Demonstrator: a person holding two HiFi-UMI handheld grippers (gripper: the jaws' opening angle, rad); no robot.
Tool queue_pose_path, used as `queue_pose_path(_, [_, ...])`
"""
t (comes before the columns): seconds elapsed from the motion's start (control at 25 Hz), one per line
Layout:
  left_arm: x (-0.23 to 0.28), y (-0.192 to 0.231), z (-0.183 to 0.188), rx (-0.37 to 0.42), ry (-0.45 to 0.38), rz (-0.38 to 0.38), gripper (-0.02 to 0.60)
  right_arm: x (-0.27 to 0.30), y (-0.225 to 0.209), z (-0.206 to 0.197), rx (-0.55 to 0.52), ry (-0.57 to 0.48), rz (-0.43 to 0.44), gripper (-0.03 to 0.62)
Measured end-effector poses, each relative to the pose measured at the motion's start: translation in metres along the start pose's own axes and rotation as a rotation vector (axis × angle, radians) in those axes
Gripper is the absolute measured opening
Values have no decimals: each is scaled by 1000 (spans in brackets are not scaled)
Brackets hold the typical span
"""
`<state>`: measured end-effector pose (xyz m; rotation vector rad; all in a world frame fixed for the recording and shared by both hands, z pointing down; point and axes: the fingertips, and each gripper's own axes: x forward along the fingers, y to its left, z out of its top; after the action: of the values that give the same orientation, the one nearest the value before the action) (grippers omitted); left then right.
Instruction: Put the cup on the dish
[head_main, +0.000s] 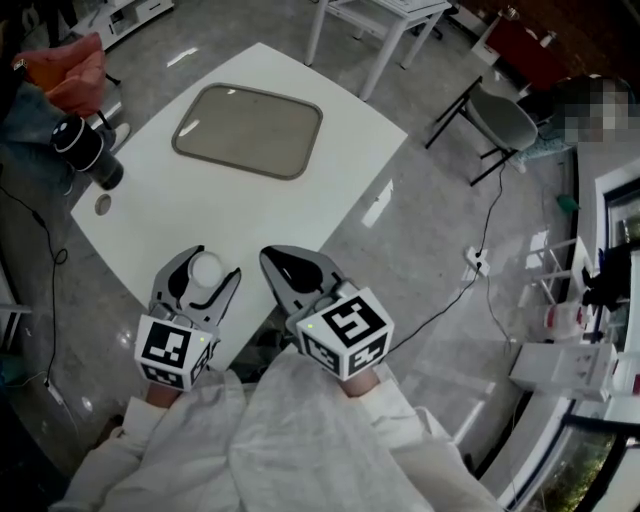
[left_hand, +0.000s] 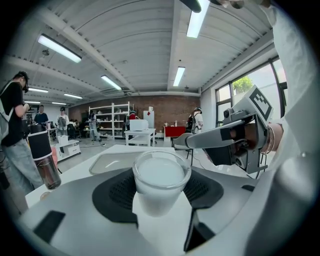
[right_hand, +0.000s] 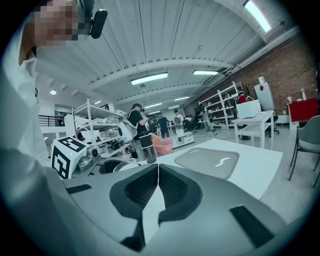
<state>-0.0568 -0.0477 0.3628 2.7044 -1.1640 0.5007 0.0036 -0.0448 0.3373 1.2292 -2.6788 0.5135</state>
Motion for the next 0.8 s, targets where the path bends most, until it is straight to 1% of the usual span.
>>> queue_pose_path(0.12, [6, 10, 3, -2, 5, 14, 273, 6, -7, 3, -3, 8, 7, 14])
queue_pose_path(0.28, [21, 22, 3, -32, 14, 60, 273, 11, -23, 5, -2, 24, 20, 14])
queue_pose_path(0.6, [67, 42, 15, -53, 36, 120, 273, 36, -72, 18, -4, 50, 91, 14])
queue_pose_path(0.8, [68, 60, 15, -58, 32, 145, 273, 58, -69, 18, -14, 58, 137, 14])
